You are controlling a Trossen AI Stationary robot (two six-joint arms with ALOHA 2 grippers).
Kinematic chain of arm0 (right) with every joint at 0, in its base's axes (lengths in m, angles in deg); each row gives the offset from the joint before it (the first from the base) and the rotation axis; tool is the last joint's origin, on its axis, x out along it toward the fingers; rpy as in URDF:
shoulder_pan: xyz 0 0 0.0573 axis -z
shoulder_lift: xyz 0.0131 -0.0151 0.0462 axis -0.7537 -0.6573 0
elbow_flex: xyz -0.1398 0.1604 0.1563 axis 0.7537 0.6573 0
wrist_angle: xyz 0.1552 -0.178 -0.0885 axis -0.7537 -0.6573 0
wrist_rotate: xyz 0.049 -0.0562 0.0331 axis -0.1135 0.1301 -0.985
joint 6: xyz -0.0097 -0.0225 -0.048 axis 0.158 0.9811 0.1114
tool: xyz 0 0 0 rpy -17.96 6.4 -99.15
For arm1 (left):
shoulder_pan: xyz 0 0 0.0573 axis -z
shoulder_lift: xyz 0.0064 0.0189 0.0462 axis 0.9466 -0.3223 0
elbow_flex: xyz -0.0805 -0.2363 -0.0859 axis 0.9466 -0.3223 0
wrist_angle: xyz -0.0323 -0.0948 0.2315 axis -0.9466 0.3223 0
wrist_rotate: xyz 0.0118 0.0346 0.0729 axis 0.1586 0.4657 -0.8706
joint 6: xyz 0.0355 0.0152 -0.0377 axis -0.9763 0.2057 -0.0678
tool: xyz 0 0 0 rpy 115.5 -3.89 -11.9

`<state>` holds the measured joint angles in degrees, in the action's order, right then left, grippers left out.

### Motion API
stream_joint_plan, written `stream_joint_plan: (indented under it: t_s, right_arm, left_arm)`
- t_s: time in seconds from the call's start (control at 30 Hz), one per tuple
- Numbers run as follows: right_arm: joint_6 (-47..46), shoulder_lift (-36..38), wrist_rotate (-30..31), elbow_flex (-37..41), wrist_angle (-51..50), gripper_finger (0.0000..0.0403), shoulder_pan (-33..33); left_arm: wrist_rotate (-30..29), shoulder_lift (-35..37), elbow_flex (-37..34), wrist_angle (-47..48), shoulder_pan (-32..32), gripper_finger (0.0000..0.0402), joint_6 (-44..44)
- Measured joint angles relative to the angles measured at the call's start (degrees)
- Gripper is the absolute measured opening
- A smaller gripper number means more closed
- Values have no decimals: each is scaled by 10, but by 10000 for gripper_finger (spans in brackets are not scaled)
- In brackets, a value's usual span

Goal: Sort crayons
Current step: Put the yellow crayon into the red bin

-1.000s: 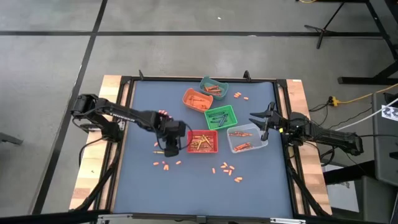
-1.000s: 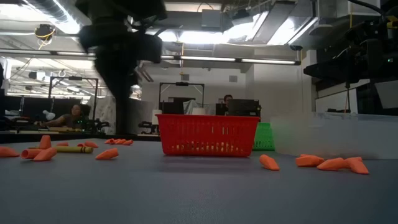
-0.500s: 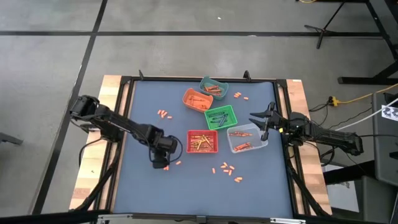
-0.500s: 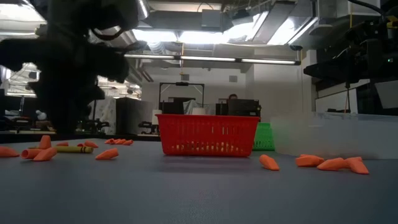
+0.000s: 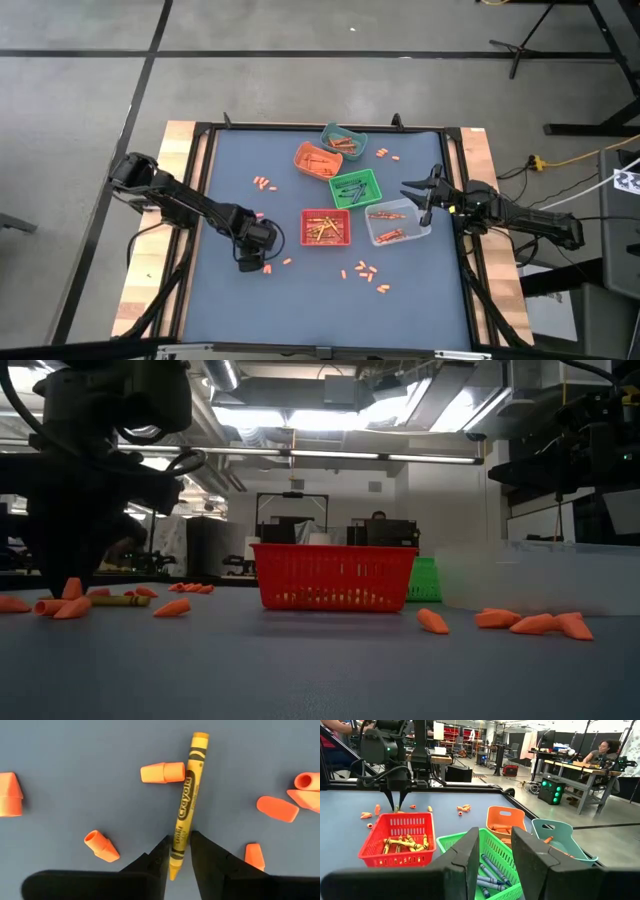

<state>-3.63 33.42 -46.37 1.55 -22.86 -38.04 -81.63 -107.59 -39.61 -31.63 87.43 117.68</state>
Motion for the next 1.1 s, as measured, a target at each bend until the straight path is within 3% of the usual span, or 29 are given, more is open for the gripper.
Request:
stream_joint_plan:
  t_s: [0.33,0.73,1.1]
  right_arm:
    - [0,0,0,0,0,113,0]
    - [0,0,0,0,0,113,0]
    - [0,0,0,0,0,113,0]
  left_arm:
    - [-8,-1,0,-23,0,5,-1]
    - [-14,-6,89,27,-11,6,-81]
    - [-16,-5,189,16,-42,7,-167]
